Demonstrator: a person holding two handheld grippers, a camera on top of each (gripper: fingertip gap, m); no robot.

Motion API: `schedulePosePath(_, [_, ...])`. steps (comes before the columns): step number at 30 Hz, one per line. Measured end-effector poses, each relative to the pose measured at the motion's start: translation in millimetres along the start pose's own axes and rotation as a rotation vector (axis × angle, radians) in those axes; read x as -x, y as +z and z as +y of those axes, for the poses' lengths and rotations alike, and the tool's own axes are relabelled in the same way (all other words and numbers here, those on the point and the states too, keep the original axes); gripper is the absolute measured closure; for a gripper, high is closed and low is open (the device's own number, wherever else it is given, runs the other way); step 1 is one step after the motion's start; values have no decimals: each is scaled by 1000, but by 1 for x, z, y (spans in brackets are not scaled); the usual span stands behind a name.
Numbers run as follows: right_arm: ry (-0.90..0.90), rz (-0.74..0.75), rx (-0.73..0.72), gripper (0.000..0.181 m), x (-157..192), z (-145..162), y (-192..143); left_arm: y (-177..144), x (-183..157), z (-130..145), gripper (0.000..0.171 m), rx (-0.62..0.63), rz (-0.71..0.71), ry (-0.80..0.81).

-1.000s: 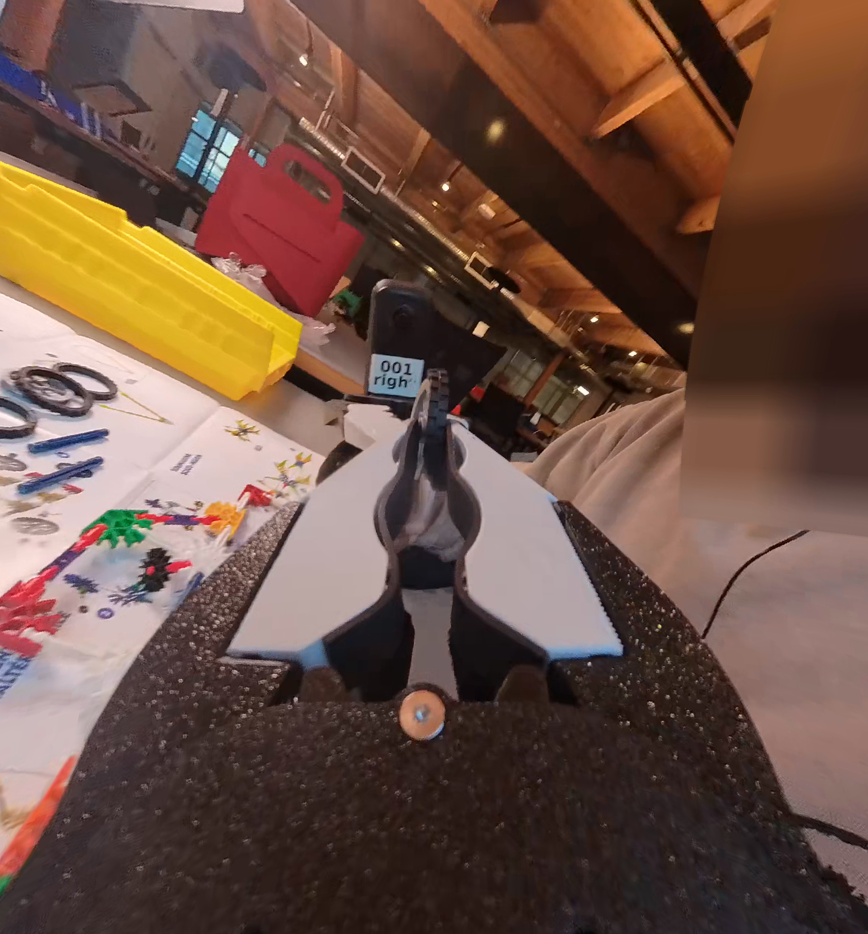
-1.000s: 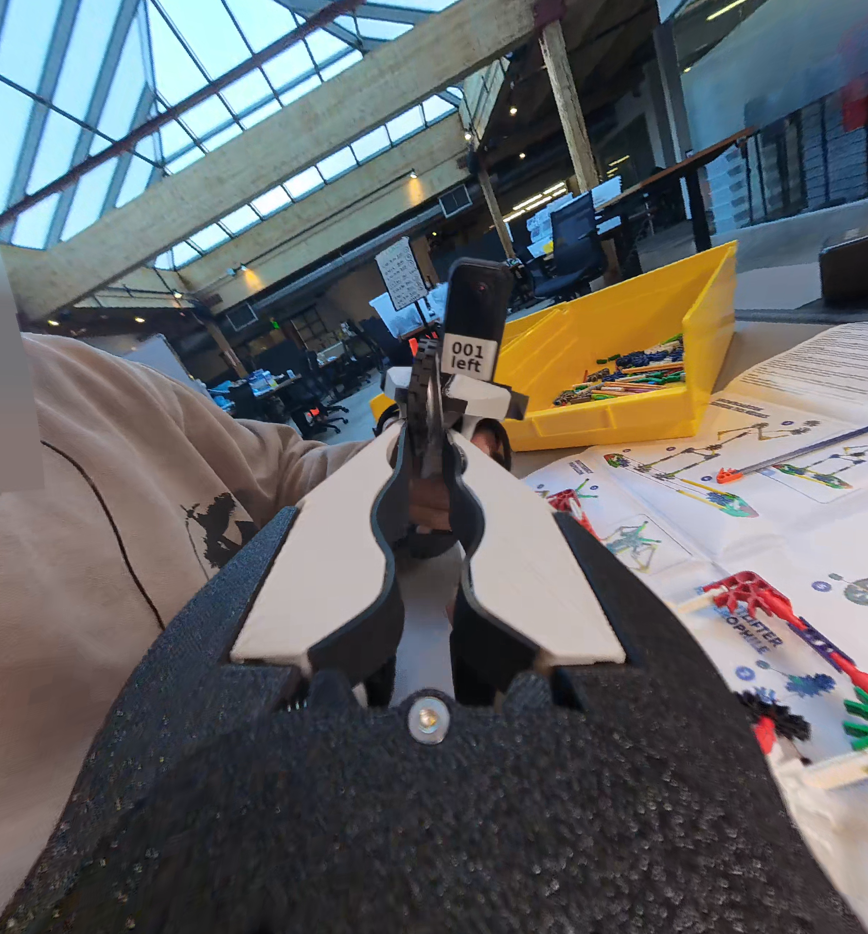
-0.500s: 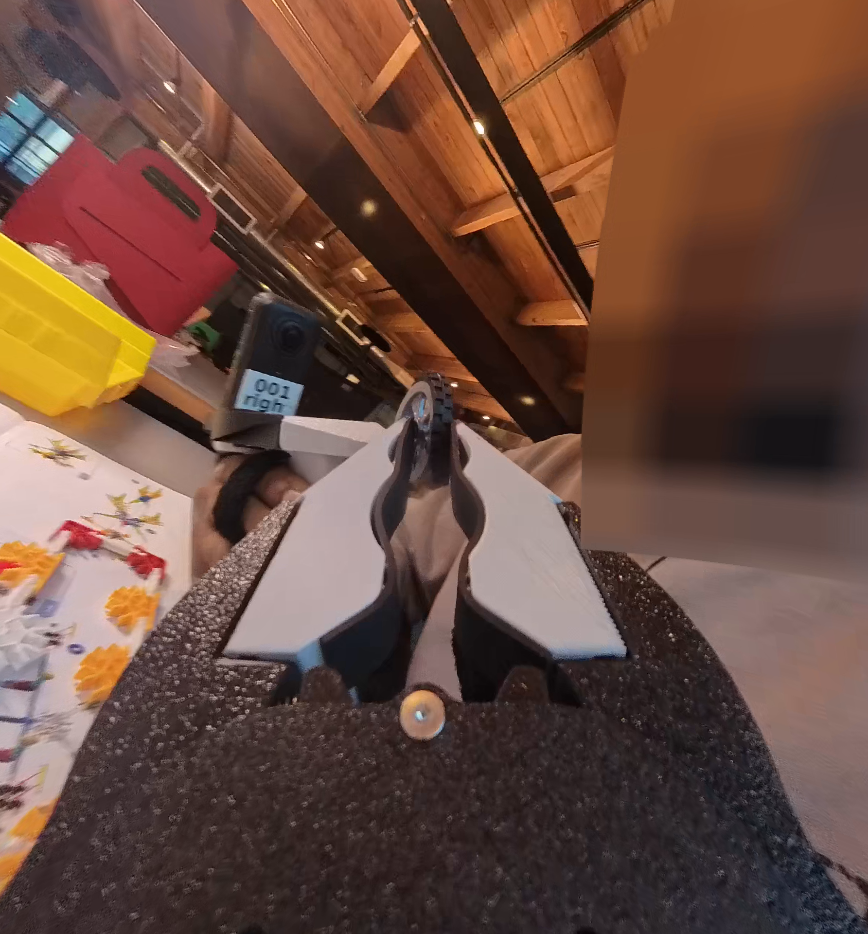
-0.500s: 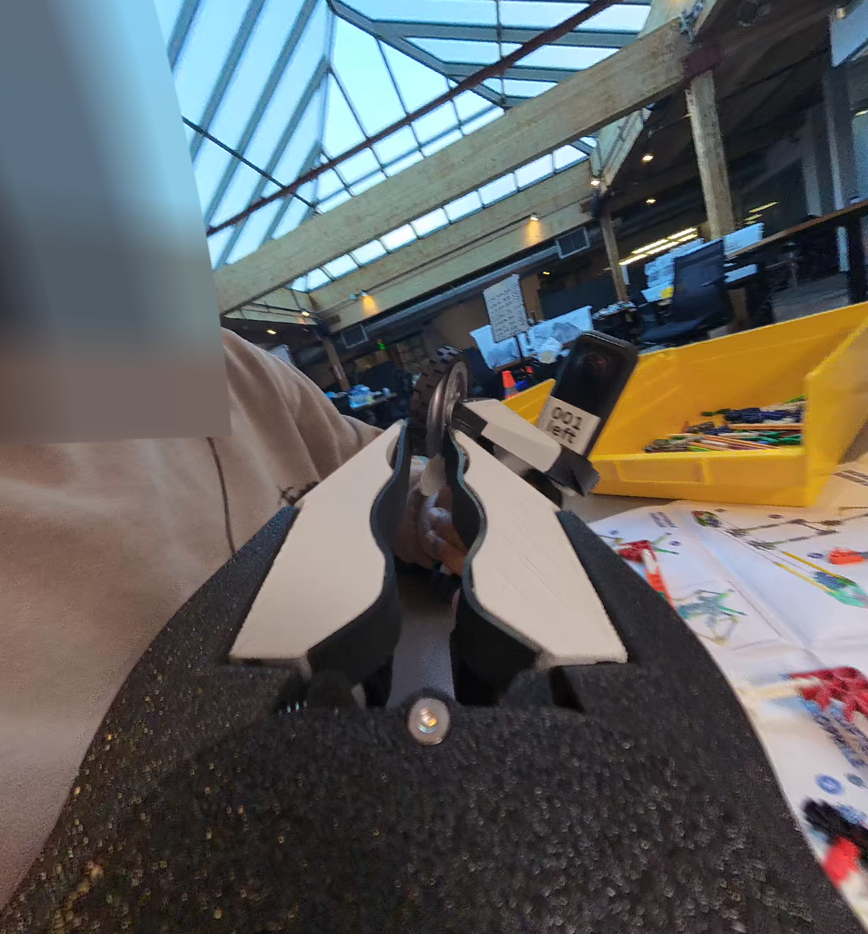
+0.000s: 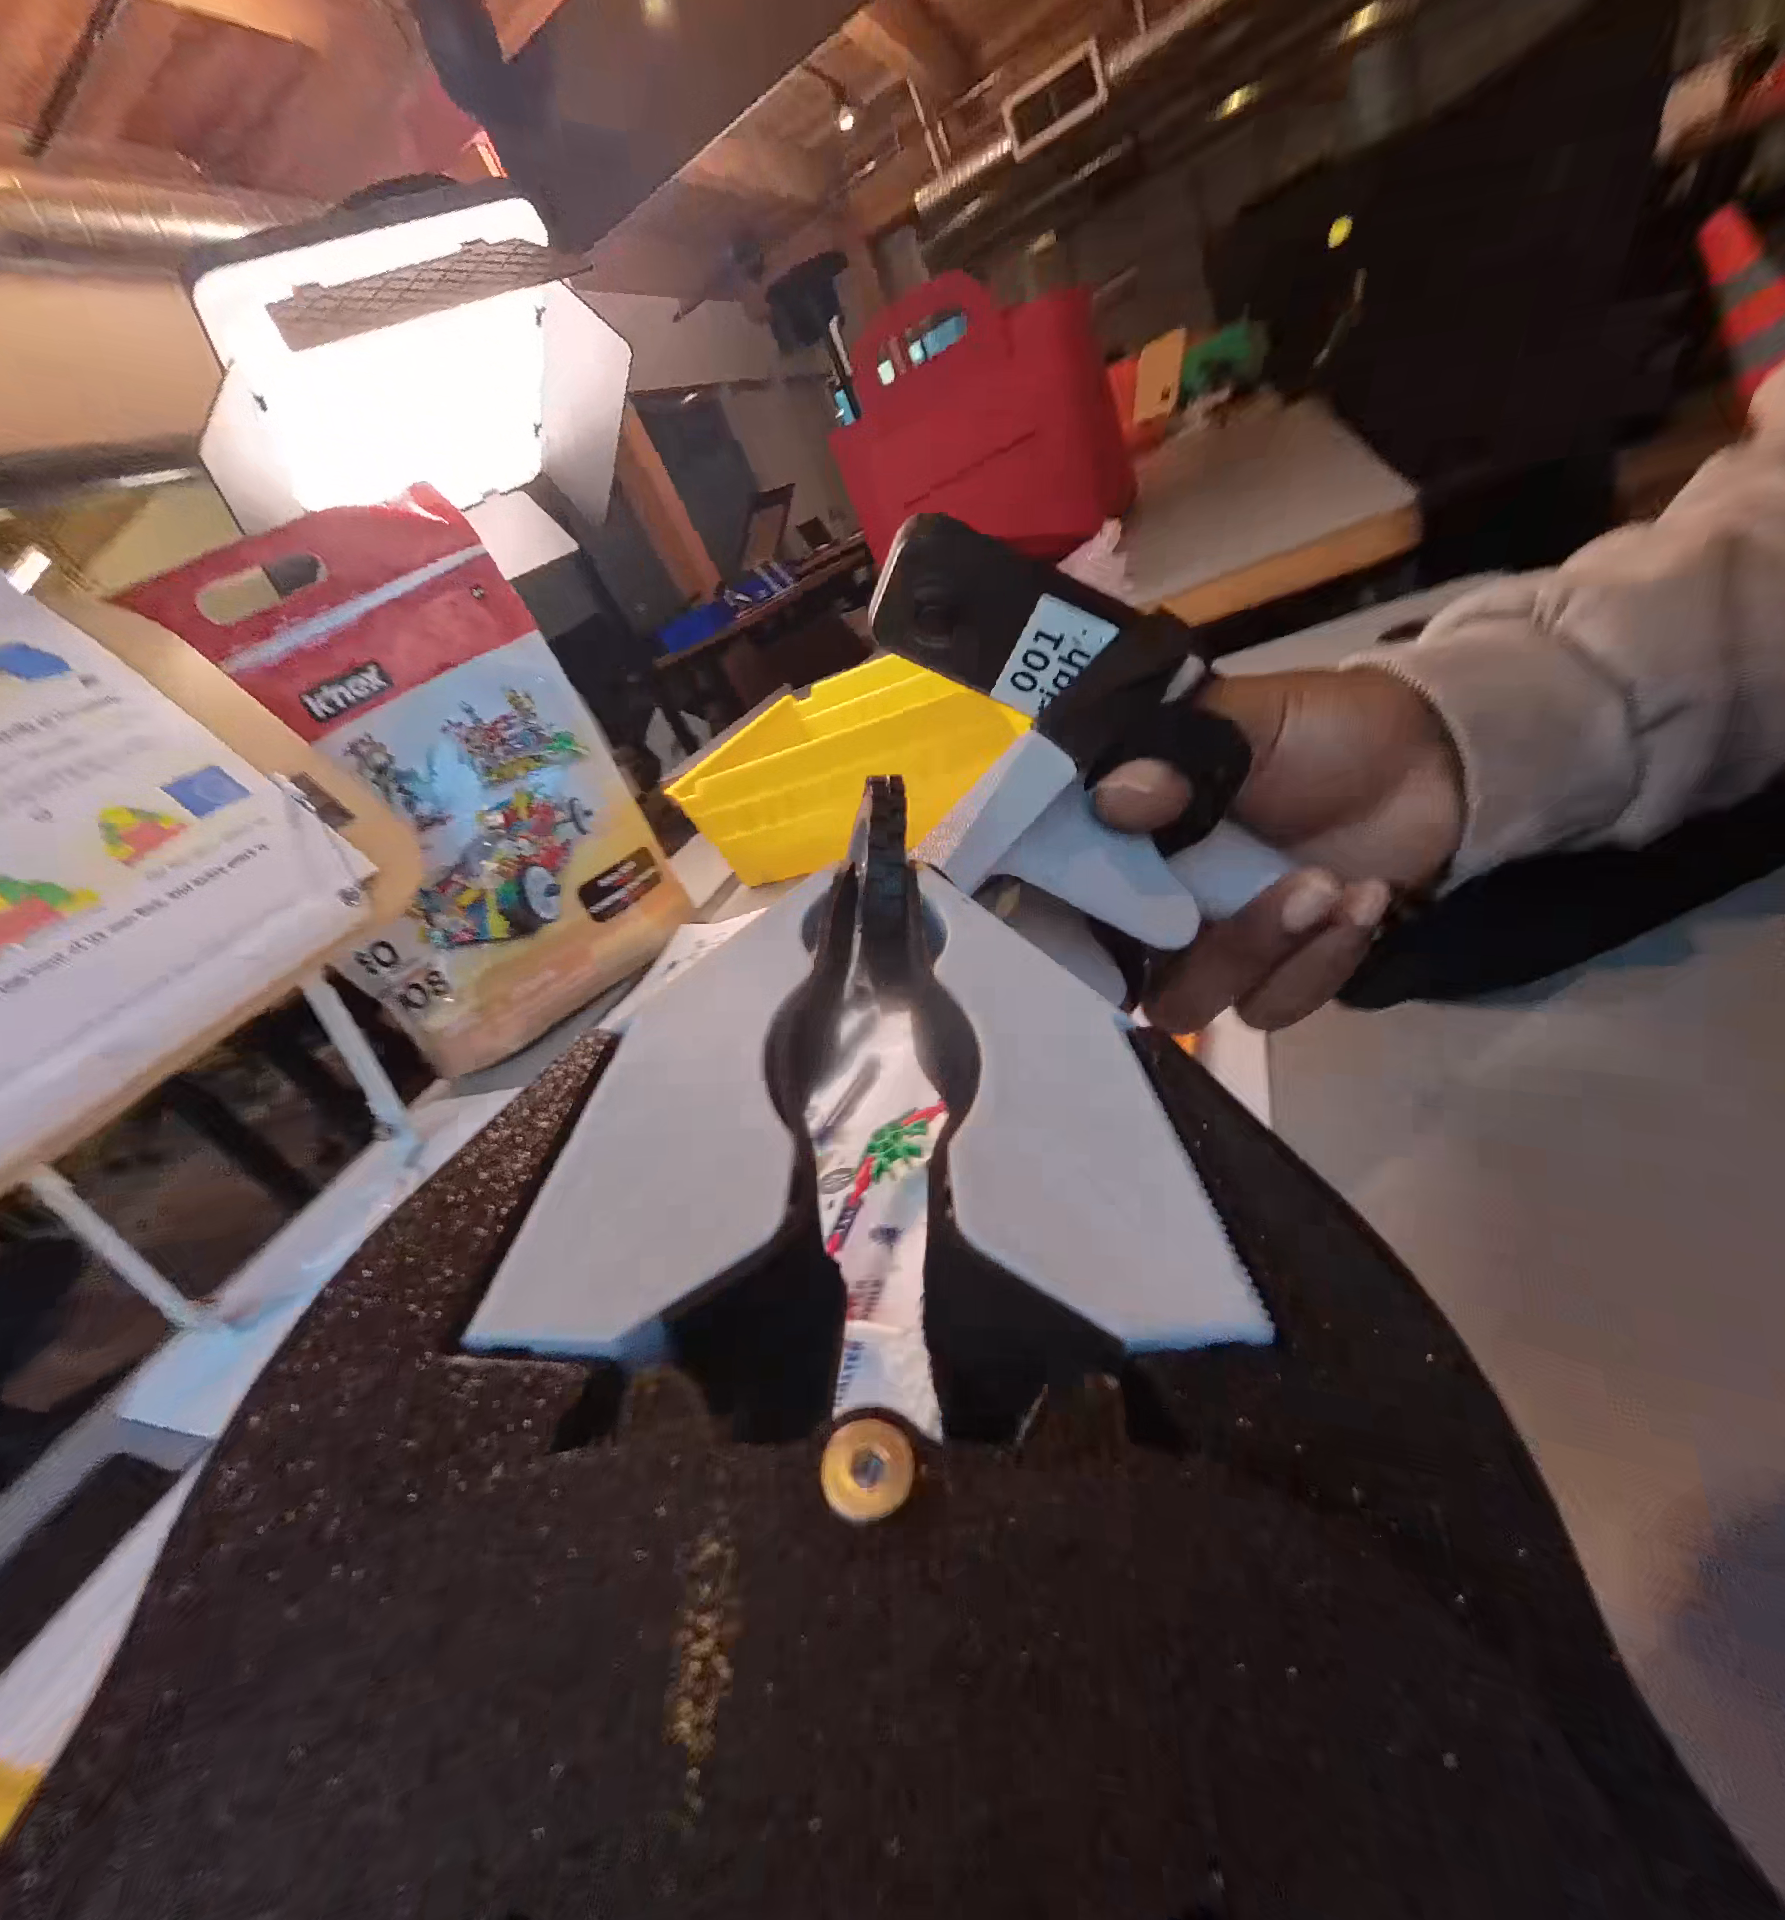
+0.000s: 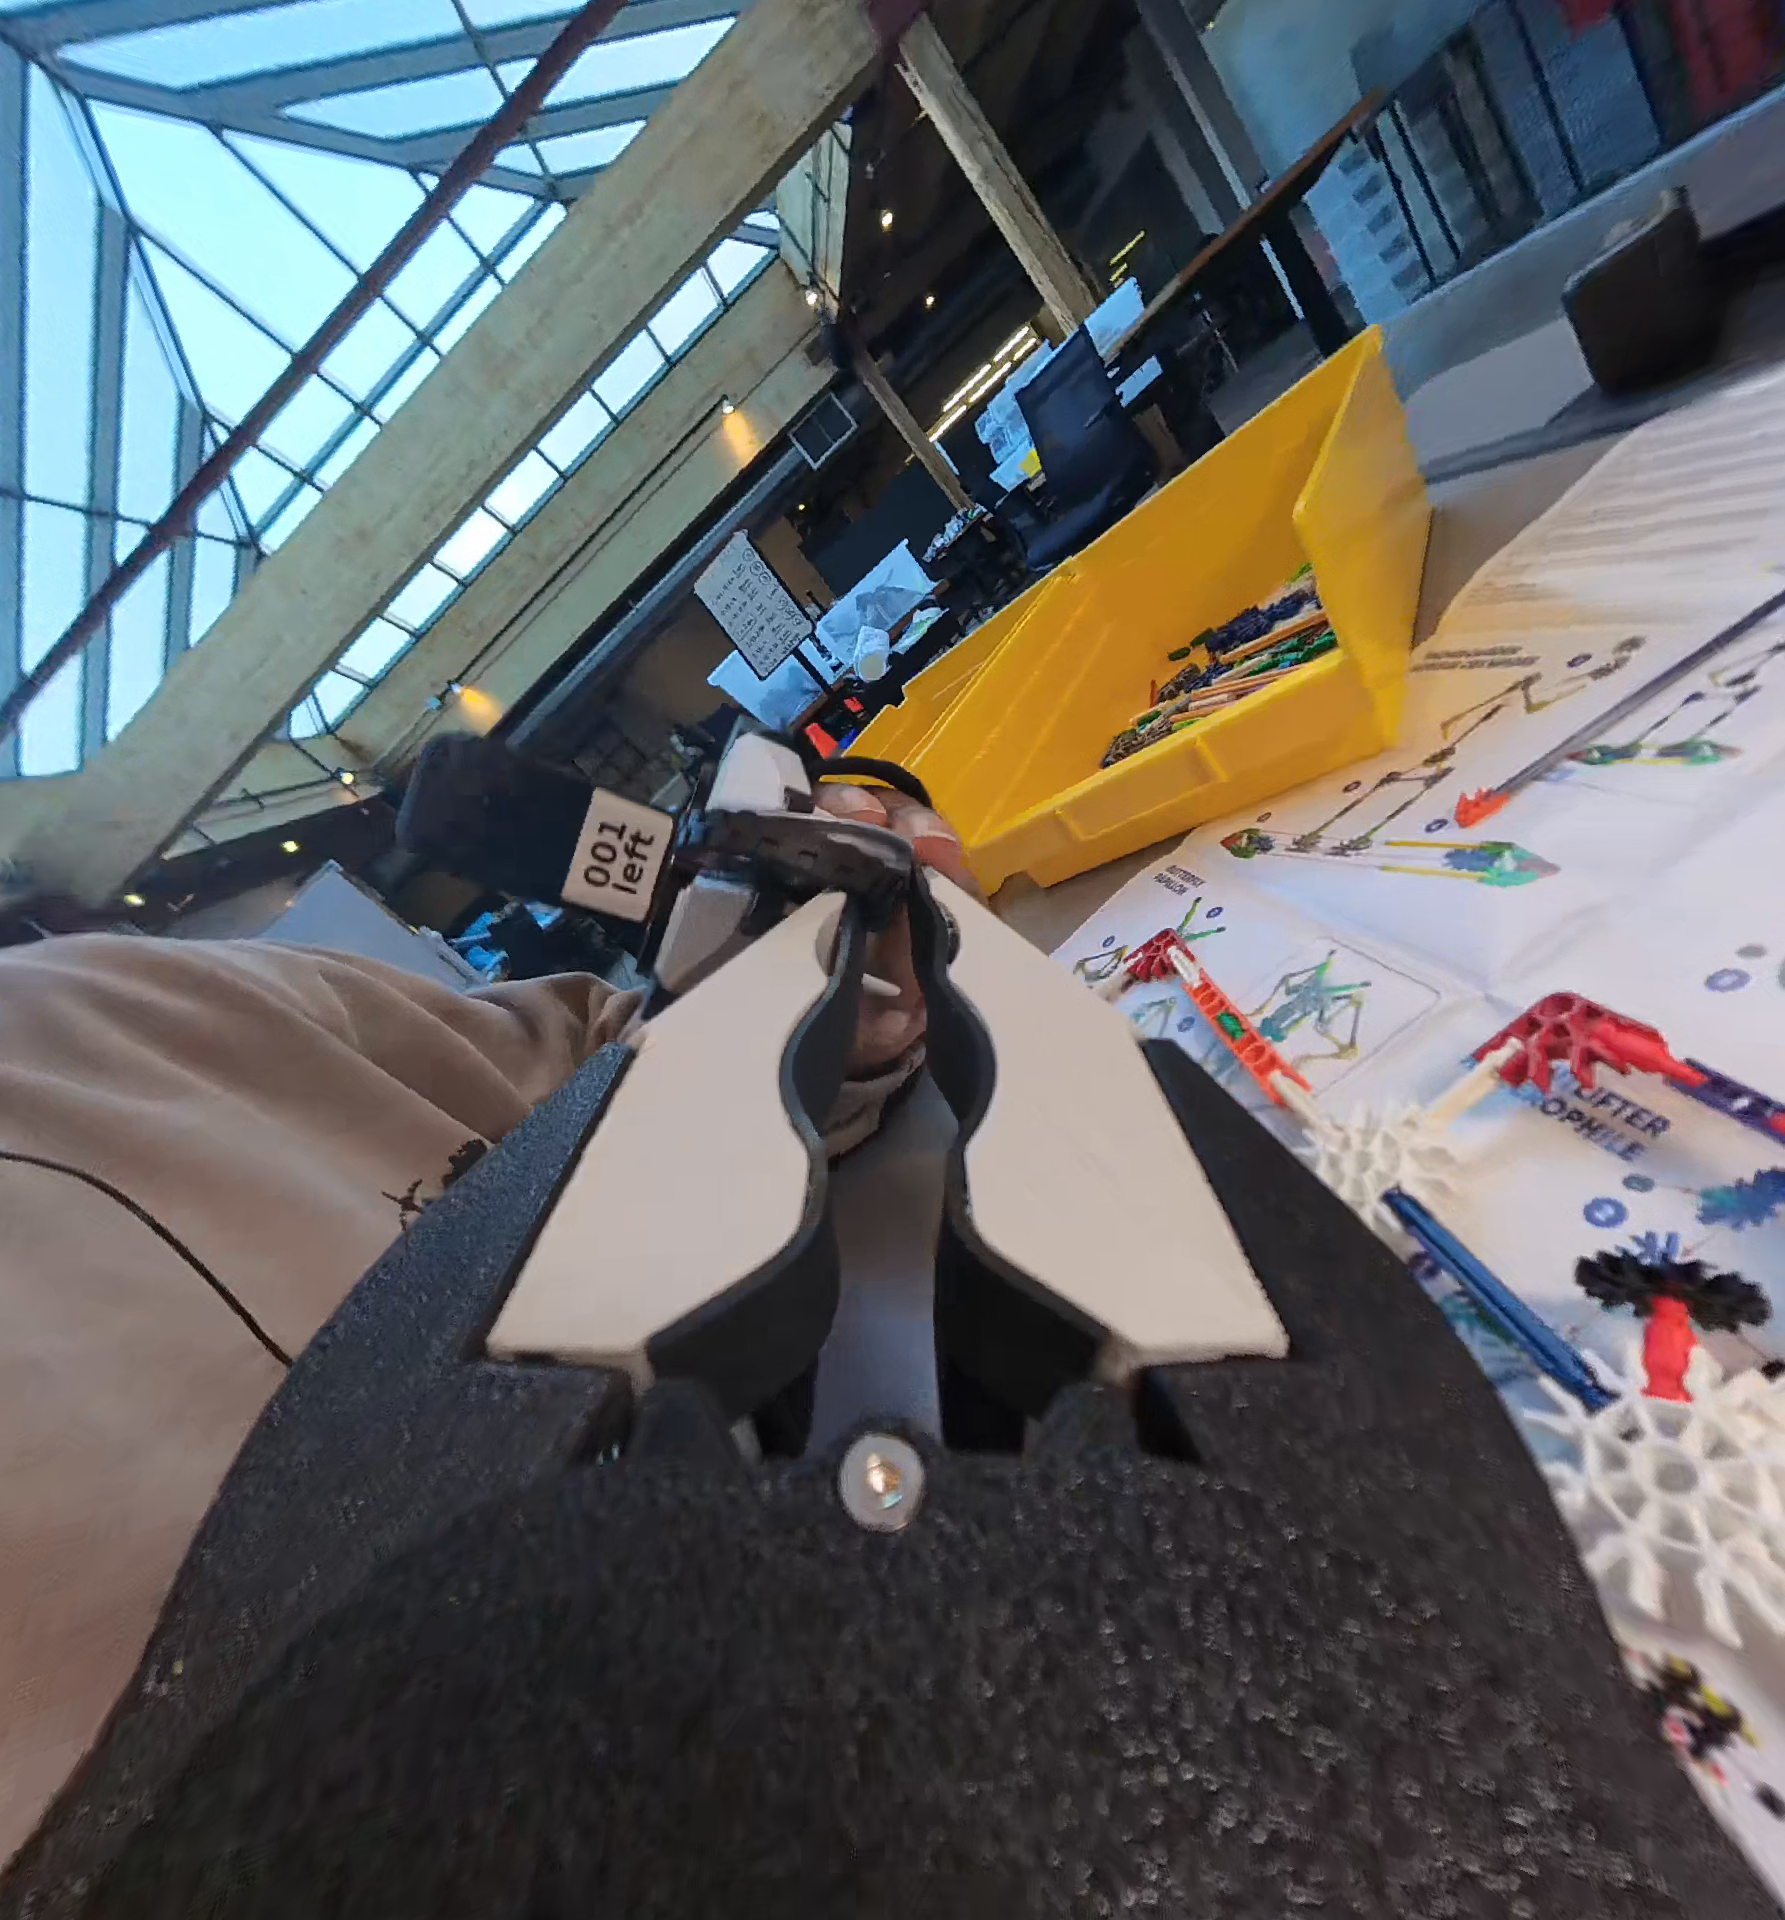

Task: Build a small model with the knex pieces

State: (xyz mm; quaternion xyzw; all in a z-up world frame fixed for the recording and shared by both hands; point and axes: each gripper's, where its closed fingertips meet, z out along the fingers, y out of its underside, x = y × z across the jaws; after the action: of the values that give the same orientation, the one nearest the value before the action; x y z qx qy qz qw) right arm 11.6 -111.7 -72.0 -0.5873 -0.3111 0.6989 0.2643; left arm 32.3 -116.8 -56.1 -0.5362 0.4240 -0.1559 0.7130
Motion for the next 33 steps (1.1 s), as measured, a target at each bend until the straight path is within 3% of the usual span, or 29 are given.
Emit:
schedulePosePath(3, [-52, 51, -8, 177, -7, 1, -4, 4, -2, 6, 165, 46, -15, 110])
schedulePosePath(9, [-562, 268, 33, 177, -16, -14, -15, 11, -7, 7, 153, 138, 99, -159])
schedulePosePath(15, [-786, 388, 48, 177, -14, -19, -19, 14, -5, 10, 156, 244, 11, 112])
schedulePosePath(18, [-870, 423, 62, 177, -14, -19, -20, 13, -5, 11, 158, 260, 11, 121])
schedulePosePath(21, [-876, 383, 62, 177, -6, -16, -18, 7, -7, 3, 161, 240, 73, 53])
schedulePosePath(33, [-755, -26, 169, 179, 38, 12, -20, -19, -35, -27, 162, 149, 454, -187])
